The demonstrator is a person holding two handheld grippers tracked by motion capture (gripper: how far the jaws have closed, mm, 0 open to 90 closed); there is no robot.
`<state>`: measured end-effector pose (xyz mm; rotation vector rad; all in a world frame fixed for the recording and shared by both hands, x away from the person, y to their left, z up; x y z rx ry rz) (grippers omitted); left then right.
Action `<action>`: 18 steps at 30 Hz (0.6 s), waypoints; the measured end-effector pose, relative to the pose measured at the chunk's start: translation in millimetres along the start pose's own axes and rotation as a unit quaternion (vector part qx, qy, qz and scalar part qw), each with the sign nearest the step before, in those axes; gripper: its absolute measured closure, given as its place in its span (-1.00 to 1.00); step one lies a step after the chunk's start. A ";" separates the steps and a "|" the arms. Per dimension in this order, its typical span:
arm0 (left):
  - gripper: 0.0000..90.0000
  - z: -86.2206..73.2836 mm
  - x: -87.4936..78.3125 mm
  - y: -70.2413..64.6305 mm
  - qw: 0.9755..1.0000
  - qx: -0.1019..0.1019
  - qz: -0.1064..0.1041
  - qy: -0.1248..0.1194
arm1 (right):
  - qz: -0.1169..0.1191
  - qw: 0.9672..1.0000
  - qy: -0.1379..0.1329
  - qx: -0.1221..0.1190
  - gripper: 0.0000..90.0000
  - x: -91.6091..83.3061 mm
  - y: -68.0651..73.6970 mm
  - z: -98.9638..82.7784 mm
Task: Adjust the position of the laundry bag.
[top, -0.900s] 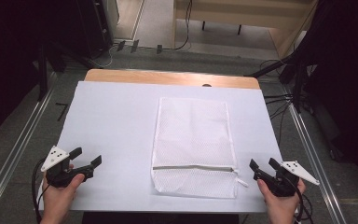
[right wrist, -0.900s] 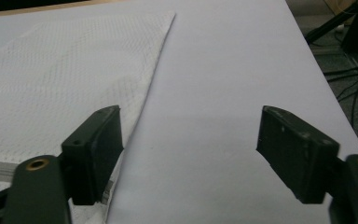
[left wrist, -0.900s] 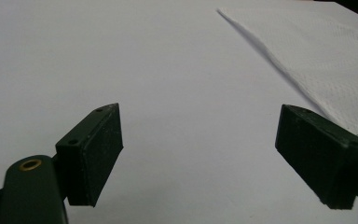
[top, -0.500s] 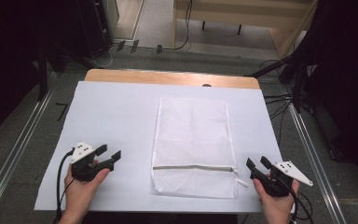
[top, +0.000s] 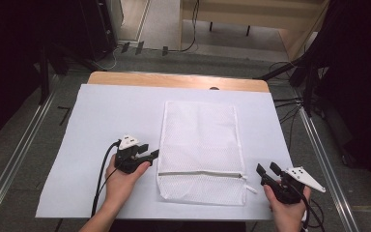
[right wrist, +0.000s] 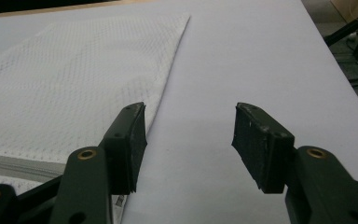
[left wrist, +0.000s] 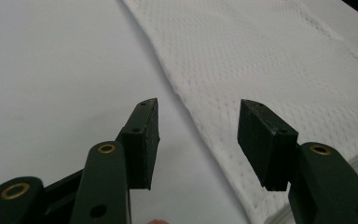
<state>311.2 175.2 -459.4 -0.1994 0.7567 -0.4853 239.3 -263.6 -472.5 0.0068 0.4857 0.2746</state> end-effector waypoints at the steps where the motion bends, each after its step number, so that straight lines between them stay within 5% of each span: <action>1: 0.10 0.0 0.0 0.0 1.000 0.000 0.000 0.000 | 0.001 1.000 0.000 -0.003 0.01 0.2 0.2 0.0; 3: 0.12 3.9 9.2 -2.6 1.000 -0.005 -0.005 0.007 | 0.001 1.000 -0.001 -0.004 0.01 0.5 0.9 0.2; 10: 0.32 2.2 33.3 -9.6 0.999 0.002 0.031 0.043 | -0.003 1.000 0.000 -0.005 0.02 0.3 0.3 -0.2; 14: 0.48 0.0 34.7 -14.9 0.998 0.021 0.039 0.045 | -0.006 1.000 0.001 -0.004 0.02 0.6 -0.3 -1.2; 16: 0.73 0.3 35.3 -16.0 0.996 0.047 0.057 0.049 | -0.006 1.000 0.006 -0.004 0.03 2.4 0.7 -2.0; 18: 0.82 0.6 35.7 -15.3 0.996 0.047 0.052 0.049 | -0.007 1.000 0.006 -0.005 0.03 2.8 1.5 -2.0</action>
Point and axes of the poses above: each handheld gripper's, and its own axes: x roughly forward along the jaws, z roughly out of its top, y roughly to its left, the point moved 1 cm from there along x, roughly forward along the jaws, and after that the axes turned 9 degrees about -x, right-handed, at the moved point
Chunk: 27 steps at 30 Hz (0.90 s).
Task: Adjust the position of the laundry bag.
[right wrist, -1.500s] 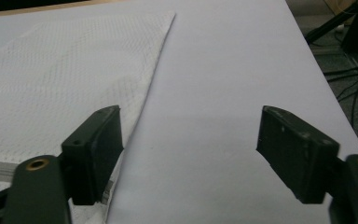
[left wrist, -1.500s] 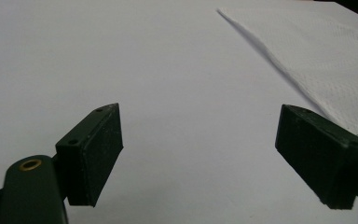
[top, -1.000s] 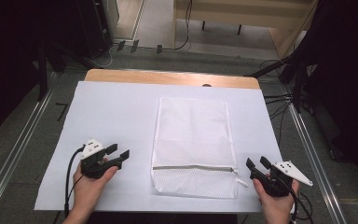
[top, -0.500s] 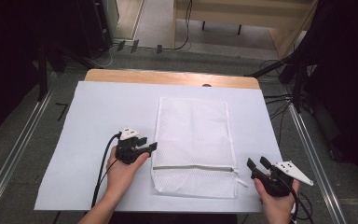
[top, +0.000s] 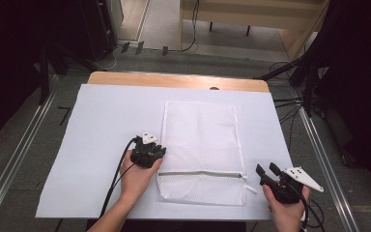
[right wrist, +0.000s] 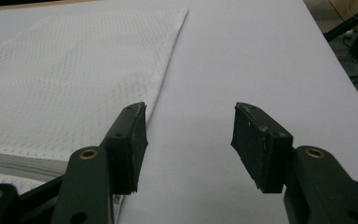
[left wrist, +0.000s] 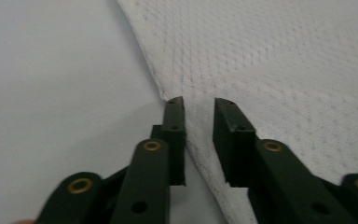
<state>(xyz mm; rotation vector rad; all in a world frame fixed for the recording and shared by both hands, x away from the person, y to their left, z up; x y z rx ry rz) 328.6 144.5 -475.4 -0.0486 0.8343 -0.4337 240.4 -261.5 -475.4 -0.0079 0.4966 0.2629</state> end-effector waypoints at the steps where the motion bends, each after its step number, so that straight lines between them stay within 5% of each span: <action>1: 0.93 0.4 0.5 0.9 1.000 0.000 -0.011 0.002 | 0.001 1.000 0.001 -0.001 0.03 0.2 1.0 0.0; 5: 1.00 1.6 0.0 1.2 1.000 0.014 -0.012 0.006 | -0.004 1.000 0.001 -0.004 0.05 0.5 3.9 0.1; 11: 1.00 0.6 -12.1 16.8 1.000 -0.015 -0.021 -0.010 | -0.007 1.000 -0.003 -0.007 0.08 -1.8 4.2 -0.3; 18: 1.00 -11.4 -44.7 48.6 0.998 -0.039 -0.014 -0.037 | -0.005 1.000 -0.005 -0.001 0.06 -3.8 3.7 -0.3; 27: 1.00 -32.3 -68.6 81.0 0.998 -0.044 0.000 -0.049 | 0.011 1.000 -0.009 -0.009 0.03 -3.5 16.9 2.1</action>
Point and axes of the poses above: each handheld gripper's, and its own axes: x roughly forward along the jaws, z roughly out of its top, y roughly to its left, the point moved 1 cm from there along x, roughly forward along the jaws, and after that the axes turned 9 degrees about -x, right-handed, at the moved point
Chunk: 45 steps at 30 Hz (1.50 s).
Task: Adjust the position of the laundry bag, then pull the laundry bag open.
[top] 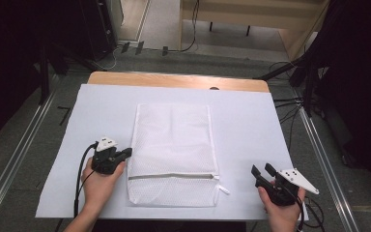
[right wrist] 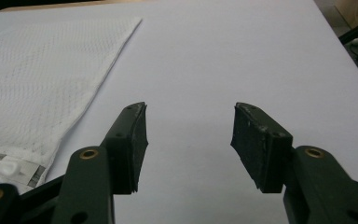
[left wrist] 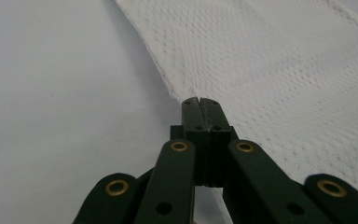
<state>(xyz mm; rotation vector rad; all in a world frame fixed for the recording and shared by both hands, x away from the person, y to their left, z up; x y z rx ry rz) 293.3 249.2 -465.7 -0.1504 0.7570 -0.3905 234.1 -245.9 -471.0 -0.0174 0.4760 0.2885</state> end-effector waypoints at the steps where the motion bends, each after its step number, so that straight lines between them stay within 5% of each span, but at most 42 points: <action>1: 1.00 -2.2 -0.1 2.3 1.000 -0.005 -0.002 0.002 | 0.001 1.000 -0.002 -0.003 0.03 0.6 1.5 0.6; 4: 0.99 -4.0 0.8 5.1 1.000 -0.011 -0.007 0.003 | 0.000 1.000 -0.004 0.000 0.03 1.9 4.9 2.3; 5: 0.46 -2.2 -3.7 6.1 1.000 -0.018 0.002 -0.018 | 0.010 1.000 -0.010 0.004 0.05 2.2 8.9 4.1; 9: 0.17 1.2 -16.5 8.2 0.999 -0.027 0.003 -0.044 | 0.055 0.998 -0.010 0.010 0.07 0.7 15.7 5.0; 12: 0.15 -1.3 -32.4 2.8 0.998 -0.021 -0.008 -0.058 | 0.087 0.996 -0.006 0.010 0.05 -3.5 30.5 3.0; 19: 0.18 -10.6 -35.8 -21.1 0.998 0.006 -0.038 -0.052 | 0.141 0.990 0.033 -0.004 0.02 -1.6 70.9 -9.5; 26: 0.19 -16.2 -27.7 -44.0 0.997 0.036 -0.065 -0.035 | 0.173 0.983 0.056 -0.006 -0.07 6.4 82.6 -14.6; 33: 0.21 -16.9 -22.8 -51.0 0.996 0.043 -0.079 -0.026 | 0.177 0.979 0.087 -0.044 -0.08 14.5 93.9 -22.4; 38: 0.22 -19.7 -22.0 -60.2 0.995 0.047 -0.091 -0.019 | 0.158 0.980 0.096 -0.071 -0.08 17.2 102.3 -24.7; 45: 0.26 -21.8 -14.2 -86.2 0.990 0.062 -0.130 -0.003 | 0.157 0.980 0.095 -0.081 -0.09 19.0 104.0 -24.0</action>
Point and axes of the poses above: each handheld gripper's, and its own axes: x roughly forward along the jaws, z roughly out of its top, y roughly to its left, the point moved 1 cm from there along x, roughly forward along the jaws, and after that the axes turned 9 degrees about -x, right-handed, at the moved point
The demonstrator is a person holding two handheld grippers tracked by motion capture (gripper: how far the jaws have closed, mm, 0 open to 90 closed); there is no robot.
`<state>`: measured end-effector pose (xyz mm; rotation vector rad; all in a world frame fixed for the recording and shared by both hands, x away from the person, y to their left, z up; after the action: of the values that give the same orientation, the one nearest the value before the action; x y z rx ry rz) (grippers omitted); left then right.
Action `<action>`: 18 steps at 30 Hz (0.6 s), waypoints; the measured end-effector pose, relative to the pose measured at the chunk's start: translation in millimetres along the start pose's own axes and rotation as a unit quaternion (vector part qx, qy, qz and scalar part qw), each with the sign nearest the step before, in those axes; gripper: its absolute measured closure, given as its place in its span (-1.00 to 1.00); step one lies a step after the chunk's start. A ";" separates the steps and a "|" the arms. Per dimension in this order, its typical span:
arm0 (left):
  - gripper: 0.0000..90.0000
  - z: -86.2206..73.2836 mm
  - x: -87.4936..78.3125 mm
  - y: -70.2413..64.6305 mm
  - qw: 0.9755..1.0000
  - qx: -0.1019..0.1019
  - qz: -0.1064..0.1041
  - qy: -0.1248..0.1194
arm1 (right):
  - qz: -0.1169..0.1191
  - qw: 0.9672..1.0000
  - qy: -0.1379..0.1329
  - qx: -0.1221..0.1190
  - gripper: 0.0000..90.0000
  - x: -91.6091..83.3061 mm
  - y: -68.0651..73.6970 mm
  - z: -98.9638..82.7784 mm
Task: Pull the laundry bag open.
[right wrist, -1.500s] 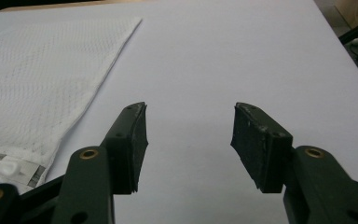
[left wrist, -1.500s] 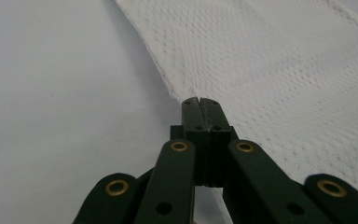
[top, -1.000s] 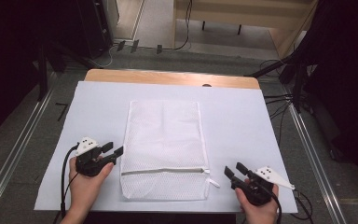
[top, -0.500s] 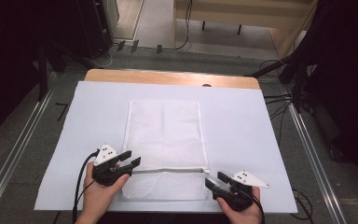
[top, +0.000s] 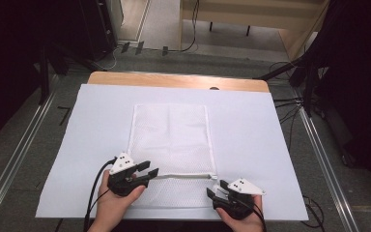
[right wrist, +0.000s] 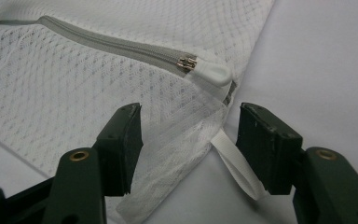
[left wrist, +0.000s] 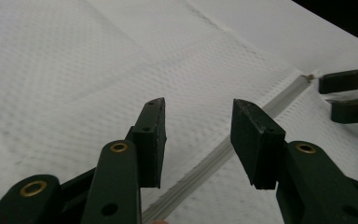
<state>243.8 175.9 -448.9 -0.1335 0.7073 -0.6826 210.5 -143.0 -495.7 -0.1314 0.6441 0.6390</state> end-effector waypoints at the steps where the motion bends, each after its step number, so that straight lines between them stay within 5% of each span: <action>1: 0.27 0.0 3.7 -4.3 1.000 0.001 -0.008 0.003 | -0.001 1.000 0.001 0.000 -0.09 0.3 0.4 0.5; 8: 0.31 -5.9 25.0 -29.7 0.998 0.023 -0.035 0.036 | -0.012 1.000 0.008 0.002 0.07 6.3 -2.2 6.4; 12: 0.32 -8.0 36.2 -42.0 0.997 0.031 -0.048 0.043 | -0.046 0.999 0.017 -0.013 0.36 6.5 2.5 6.6; 13: 0.32 -7.7 43.8 -48.5 0.997 0.041 -0.053 0.049 | -0.064 0.998 0.021 -0.016 0.56 6.4 2.6 7.1; 18: 0.32 -9.0 58.6 -54.3 0.995 0.046 -0.059 0.060 | -0.050 0.999 0.018 -0.008 0.92 6.3 1.6 7.2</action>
<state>241.7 98.4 -470.1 -0.0498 0.7853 -0.8411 217.2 -136.3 -493.6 -0.1882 0.6630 0.5466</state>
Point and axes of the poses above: each handheld gripper's, and its own axes: x roughly forward along the jaws, z roughly out of its top, y roughly to its left, the point moved 1 cm from there along x, roughly forward along the jaws, and after that the axes turned 9 degrees about -x, right-handed, at the moved point
